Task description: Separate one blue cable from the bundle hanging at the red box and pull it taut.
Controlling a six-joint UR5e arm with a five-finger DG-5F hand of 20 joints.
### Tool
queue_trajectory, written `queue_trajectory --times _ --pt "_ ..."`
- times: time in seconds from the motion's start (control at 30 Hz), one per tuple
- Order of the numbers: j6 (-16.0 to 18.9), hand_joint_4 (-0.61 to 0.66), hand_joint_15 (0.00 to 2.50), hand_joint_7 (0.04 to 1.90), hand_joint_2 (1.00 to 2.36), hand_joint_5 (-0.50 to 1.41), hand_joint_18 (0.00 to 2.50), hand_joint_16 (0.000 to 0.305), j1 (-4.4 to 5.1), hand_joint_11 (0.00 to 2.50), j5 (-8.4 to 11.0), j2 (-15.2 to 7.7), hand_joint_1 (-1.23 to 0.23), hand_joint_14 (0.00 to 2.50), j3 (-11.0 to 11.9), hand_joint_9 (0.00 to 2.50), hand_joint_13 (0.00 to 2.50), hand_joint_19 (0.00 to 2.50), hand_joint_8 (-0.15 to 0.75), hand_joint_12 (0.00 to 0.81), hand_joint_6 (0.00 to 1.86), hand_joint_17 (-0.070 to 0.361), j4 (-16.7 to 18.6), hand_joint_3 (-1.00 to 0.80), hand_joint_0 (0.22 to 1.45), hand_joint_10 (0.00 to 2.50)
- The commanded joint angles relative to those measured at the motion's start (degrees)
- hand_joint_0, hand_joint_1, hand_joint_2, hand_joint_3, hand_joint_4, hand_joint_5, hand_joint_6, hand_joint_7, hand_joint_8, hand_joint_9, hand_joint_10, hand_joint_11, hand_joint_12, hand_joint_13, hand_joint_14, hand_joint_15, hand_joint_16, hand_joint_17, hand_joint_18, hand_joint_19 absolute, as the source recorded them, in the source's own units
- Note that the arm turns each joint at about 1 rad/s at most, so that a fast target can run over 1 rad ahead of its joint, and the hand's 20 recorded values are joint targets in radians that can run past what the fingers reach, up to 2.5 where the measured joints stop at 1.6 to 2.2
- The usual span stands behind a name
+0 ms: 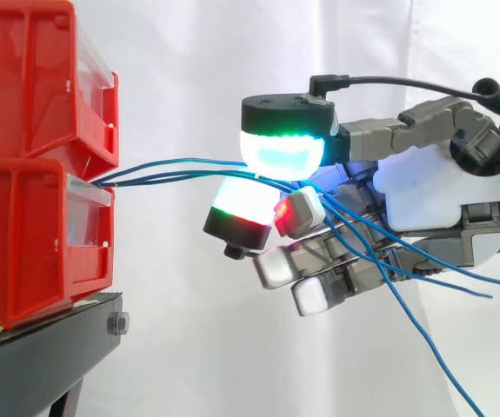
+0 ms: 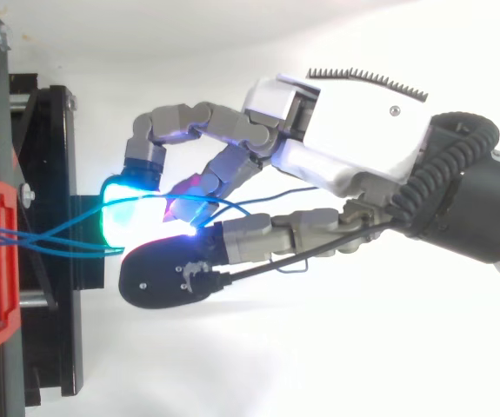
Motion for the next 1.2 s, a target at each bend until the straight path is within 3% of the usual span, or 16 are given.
queue_trajectory --times 0.0,0.13,0.23,0.27,0.37,0.47,0.53,0.6,0.67,0.73,0.87,0.97,1.0,1.17 --pt "0.0 0.16 0.58 1.49 1.00 -0.08 0.65 0.050 0.01 1.09 0.01 0.0 -0.91 0.02 0.0 1.08 0.70 0.57 0.298 0.400 0.50 0.114 -0.3 -0.45 0.87 0.03" --pt "0.5 0.18 0.52 1.38 1.00 -0.11 0.69 0.052 0.01 1.08 -0.17 0.0 -0.95 0.02 0.0 1.01 0.67 0.46 0.297 0.410 0.56 0.117 -0.5 -0.50 0.77 0.03" --pt "0.6 0.20 0.53 1.35 1.00 -0.12 0.67 0.054 0.01 1.09 0.01 0.0 -0.91 0.02 0.2 1.01 0.66 0.51 0.309 0.418 0.59 0.121 -0.5 -0.50 0.60 0.03" --pt "0.7 0.22 0.54 1.31 1.00 -0.12 0.69 0.056 0.01 1.09 0.01 0.0 -0.86 0.02 0.2 1.05 0.67 0.51 0.328 0.429 0.60 0.126 -0.5 -0.50 0.53 0.02" --pt "0.7 0.24 0.55 1.32 1.00 -0.10 0.71 0.059 -0.08 1.10 -0.17 0.0 -0.69 0.02 0.3 1.09 0.71 0.55 0.347 0.447 0.59 0.133 -0.5 -0.50 0.49 0.02" --pt "0.7 0.21 0.56 1.38 1.00 -0.09 0.75 0.056 0.01 1.06 -0.08 0.0 -0.48 0.02 0.3 1.15 0.76 0.60 0.336 0.430 0.55 0.127 -0.5 -0.50 0.54 0.02" --pt "0.7 0.19 0.57 1.41 1.00 -0.08 0.77 0.055 0.01 1.06 0.01 0.0 -0.43 0.02 0.3 1.17 0.77 0.62 0.329 0.418 0.53 0.123 -0.3 -0.50 0.58 0.03" --pt "0.7 0.18 0.58 1.44 1.01 -0.08 0.76 0.053 0.01 1.04 0.01 0.0 -0.45 0.02 0.4 1.17 0.79 0.64 0.320 0.415 0.50 0.120 -0.5 -0.43 0.65 0.03" --pt "0.7 0.17 0.57 1.24 1.02 -0.10 0.76 0.053 -0.08 0.99 -0.08 0.0 -0.53 0.02 0.4 1.16 0.80 0.64 0.313 0.419 0.50 0.120 -0.5 -0.22 0.67 0.02" --pt "0.7 0.19 0.58 1.20 1.02 -0.11 0.77 0.053 0.01 1.01 0.01 0.0 -0.55 0.02 0.4 1.16 0.81 0.65 0.316 0.420 0.50 0.120 -0.5 -0.20 0.68 0.03" --pt "0.6 0.22 0.61 1.17 1.01 -0.12 0.79 0.053 0.01 1.01 0.01 0.0 -0.57 0.02 0.4 1.14 0.84 0.65 0.324 0.422 0.50 0.120 -0.2 -0.35 0.64 0.03" --pt "0.6 0.24 0.64 1.17 1.00 -0.13 0.84 0.054 -0.08 1.02 0.27 0.0 -0.51 0.02 0.4 1.13 0.89 0.66 0.329 0.428 0.50 0.122 -0.2 -0.50 0.58 0.02" --pt "0.5 0.25 0.69 1.17 1.00 -0.13 0.87 0.053 -0.43 1.03 0.27 0.0 -0.48 0.02 0.4 1.14 0.97 0.66 0.335 0.437 0.50 0.120 -0.5 -0.50 0.59 0.03" --pt "-0.3 0.24 0.71 1.20 1.00 -0.11 0.90 0.052 -0.43 1.04 0.27 0.0 -0.46 0.02 0.4 1.18 1.00 0.67 0.333 0.429 0.50 0.117 -0.4 -0.50 0.62 0.03"
